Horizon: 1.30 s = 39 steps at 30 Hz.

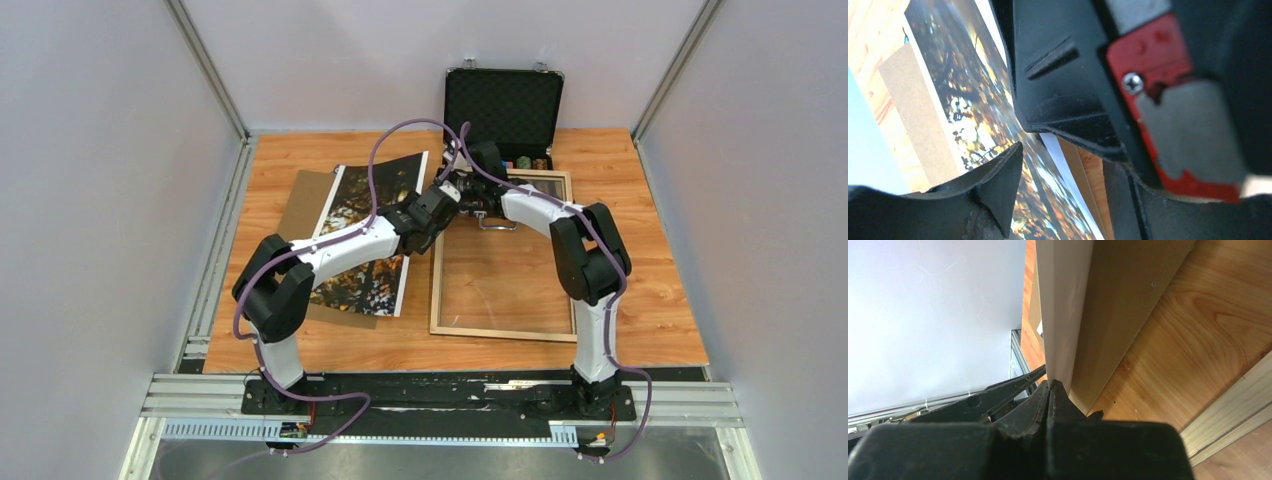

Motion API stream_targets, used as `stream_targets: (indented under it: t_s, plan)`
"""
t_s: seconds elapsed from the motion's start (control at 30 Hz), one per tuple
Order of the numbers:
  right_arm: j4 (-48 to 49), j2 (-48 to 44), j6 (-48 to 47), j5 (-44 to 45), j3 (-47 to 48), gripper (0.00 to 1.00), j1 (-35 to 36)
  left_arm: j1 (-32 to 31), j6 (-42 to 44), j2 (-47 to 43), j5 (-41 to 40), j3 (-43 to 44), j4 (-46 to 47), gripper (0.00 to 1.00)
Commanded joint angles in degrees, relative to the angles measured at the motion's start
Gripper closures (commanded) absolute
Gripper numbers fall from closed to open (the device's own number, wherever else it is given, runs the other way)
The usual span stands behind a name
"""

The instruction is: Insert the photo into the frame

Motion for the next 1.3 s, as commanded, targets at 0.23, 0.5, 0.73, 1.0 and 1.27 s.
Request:
stream_targets:
  t_s: [0.23,0.5,0.73,1.0,1.27]
  plan:
    - [3.11,-7.5,-1.53,1.94,-1.84,1.0,-0.27,-0.15,1.16,-4.8,1.08,-0.53,1.09,0.54]
    - [3.06,-7.92,-1.95,2.32,-2.27,0.94,-0.27,-0.22,1.65,-6.46,1.01,-0.31,0.94,0.63]
    - [2.82,-8.25,-2.39,2.98,-2.24,0.84,-0.27,-0.17,3.0,-8.06,0.97,-0.12,0.66,0.76]
    - [1.9,-9.25,-3.34,3.71,-1.79,0.72,-0.36,-0.19,4.06,-9.13,0.19,0.34,0.45,0.98]
    - [0.43,-11.81,-4.9,5.1,-1.37,0.37,-1.34,-0.19,5.53,-11.4,-1.73,0.16,1.36,1.0]
